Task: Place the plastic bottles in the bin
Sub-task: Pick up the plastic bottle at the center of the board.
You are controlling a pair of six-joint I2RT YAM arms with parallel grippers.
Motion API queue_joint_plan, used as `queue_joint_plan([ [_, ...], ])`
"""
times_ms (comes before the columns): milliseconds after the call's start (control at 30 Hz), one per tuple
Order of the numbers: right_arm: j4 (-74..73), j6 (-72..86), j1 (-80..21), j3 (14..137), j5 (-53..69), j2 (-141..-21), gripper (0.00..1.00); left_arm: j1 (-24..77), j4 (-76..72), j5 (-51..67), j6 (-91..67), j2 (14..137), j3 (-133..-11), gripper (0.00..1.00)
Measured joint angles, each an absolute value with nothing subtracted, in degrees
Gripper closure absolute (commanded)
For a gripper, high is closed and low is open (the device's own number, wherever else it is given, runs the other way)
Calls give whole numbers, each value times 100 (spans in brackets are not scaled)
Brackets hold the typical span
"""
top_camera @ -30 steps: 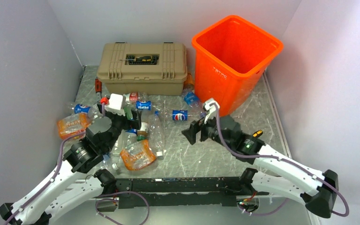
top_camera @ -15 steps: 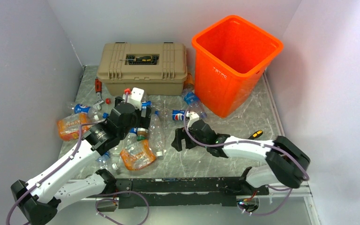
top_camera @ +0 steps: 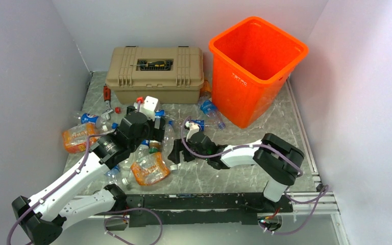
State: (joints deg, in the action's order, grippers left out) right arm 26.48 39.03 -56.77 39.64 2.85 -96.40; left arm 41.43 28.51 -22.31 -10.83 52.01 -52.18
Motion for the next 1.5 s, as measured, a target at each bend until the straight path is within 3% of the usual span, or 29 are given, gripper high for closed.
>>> queue_joint_plan([
  [500, 1920, 3769, -6204, 4930, -958, -10355, 28, 4143, 2856, -2060, -1083, 5199, -5221, 2],
  [733, 1745, 3747, -6285, 5094, -1315, -10431, 52, 4143, 2858, -2027, -1083, 5172, -5221, 2],
  [867, 1756, 3719, -6283, 4991, -1496, -10342, 61, 4143, 2858, -2023, -1083, 5146, -5221, 2],
  [1233, 1614, 3094, -6416, 3468, -1638, -8256, 71, 4143, 2847, -1955, -1090, 5065, -5221, 1],
  [1500, 2073, 2482, -6573, 2362, -1592, -6200, 75, 4141, 2082, -1100, -1096, 4012, -4812, 1],
])
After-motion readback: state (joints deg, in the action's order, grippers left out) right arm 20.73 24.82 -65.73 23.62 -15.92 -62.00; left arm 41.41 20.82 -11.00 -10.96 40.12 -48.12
